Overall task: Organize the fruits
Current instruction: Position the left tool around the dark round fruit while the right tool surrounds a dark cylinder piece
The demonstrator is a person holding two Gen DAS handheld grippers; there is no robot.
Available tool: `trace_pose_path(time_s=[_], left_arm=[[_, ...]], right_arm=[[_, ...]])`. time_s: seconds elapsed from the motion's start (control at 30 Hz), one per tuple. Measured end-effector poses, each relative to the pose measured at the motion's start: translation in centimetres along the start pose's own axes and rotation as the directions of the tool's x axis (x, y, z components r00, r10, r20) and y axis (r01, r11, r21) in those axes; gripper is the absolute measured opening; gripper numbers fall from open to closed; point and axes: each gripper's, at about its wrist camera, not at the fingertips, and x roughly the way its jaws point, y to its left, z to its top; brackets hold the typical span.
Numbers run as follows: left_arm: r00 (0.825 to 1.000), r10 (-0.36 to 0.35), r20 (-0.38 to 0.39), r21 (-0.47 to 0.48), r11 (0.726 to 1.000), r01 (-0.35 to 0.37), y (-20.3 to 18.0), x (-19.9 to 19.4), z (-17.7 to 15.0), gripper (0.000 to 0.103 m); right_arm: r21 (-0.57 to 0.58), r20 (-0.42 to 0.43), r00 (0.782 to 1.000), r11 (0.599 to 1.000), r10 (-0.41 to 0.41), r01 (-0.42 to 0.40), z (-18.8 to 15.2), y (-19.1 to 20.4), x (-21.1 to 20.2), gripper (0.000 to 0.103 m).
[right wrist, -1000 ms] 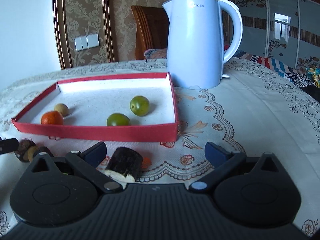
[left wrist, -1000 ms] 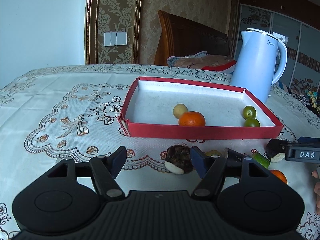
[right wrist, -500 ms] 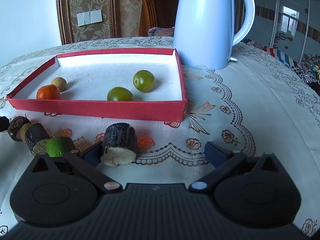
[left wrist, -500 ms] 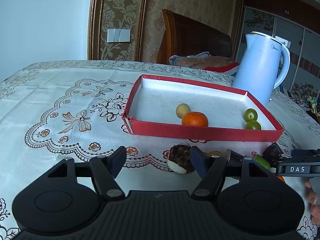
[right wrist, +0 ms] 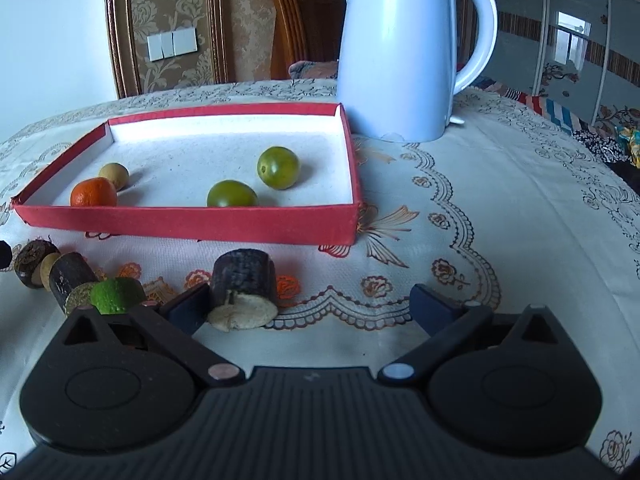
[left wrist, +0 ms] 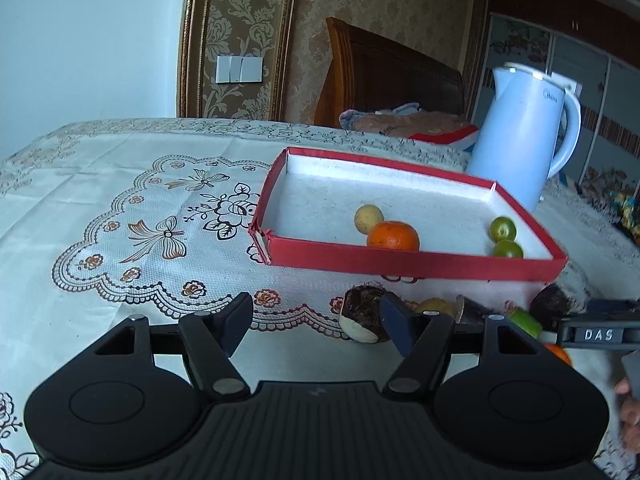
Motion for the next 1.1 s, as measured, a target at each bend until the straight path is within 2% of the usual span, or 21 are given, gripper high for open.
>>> trace_pose_path(time_s=[0.17,0.3,0.37,0.43,0.47,0.53,0.7,0.83,0.93,1.1], left_arm=[[0.998,0.062,0.03,0.102,0.993,-0.064,-1.8,0.4,-0.2,0.07],[0.997,0.069,0.04,0.123,0.99,-0.074,-2.3,0.5,-0.1,0.07],[0.998,0.05,0.031,0.119,0.991,-0.053,-2.0,0.4,-0.2,0.07],[1.0,-0.016,0.003,0.127,0.992,0.015,-2.0,0.2,-0.4,0.07],[1.0,-0.023,0.0,0.137,0.99,0.023,-2.2,0.2,-0.5,0.07],[0.999,0.036,0.023,0.155,0.987,-0.039,-2.6,0.5,-0.4,0.071],[1.0,0.022,-0.012,0.094,0.995,-0.021,-1.9,1.6,0.3,0.076],[0.999,0.008,-0.054,0.107,0.994,-0.002,-2.2,2.4,0.4,0.079],[0.996,0.037,-0.087,0.134,0.991,-0.025,-2.6,3.1,0.2,0.079],[0.993,0.073,-0.09,0.076,0.995,-0.066,-1.5,3.4,0.5,0.079]], right_arm=[[-0.005,-0.001,1.0,1.0,-0.001,0.001,0.0,0.0,0.0,0.103],[-0.004,-0.001,1.0,1.0,0.0,0.0,0.0,0.0,0.0,0.103],[-0.004,-0.001,1.0,1.0,0.0,0.0,0.0,0.0,0.0,0.103],[-0.003,-0.001,1.0,1.0,0.001,-0.001,0.0,0.0,0.0,0.103],[-0.004,-0.001,1.0,1.0,0.0,0.0,0.0,0.0,0.0,0.103],[-0.003,-0.002,1.0,1.0,0.001,-0.001,-0.1,0.0,0.1,0.103],[-0.003,-0.001,1.0,1.0,0.001,-0.001,0.0,0.0,0.1,0.103],[-0.002,-0.001,1.0,1.0,0.001,-0.001,-0.1,0.0,0.1,0.103],[-0.003,-0.001,1.0,1.0,0.001,-0.001,0.0,0.0,0.1,0.103],[-0.003,-0.001,1.0,1.0,0.001,-0.001,0.0,0.0,0.1,0.103]])
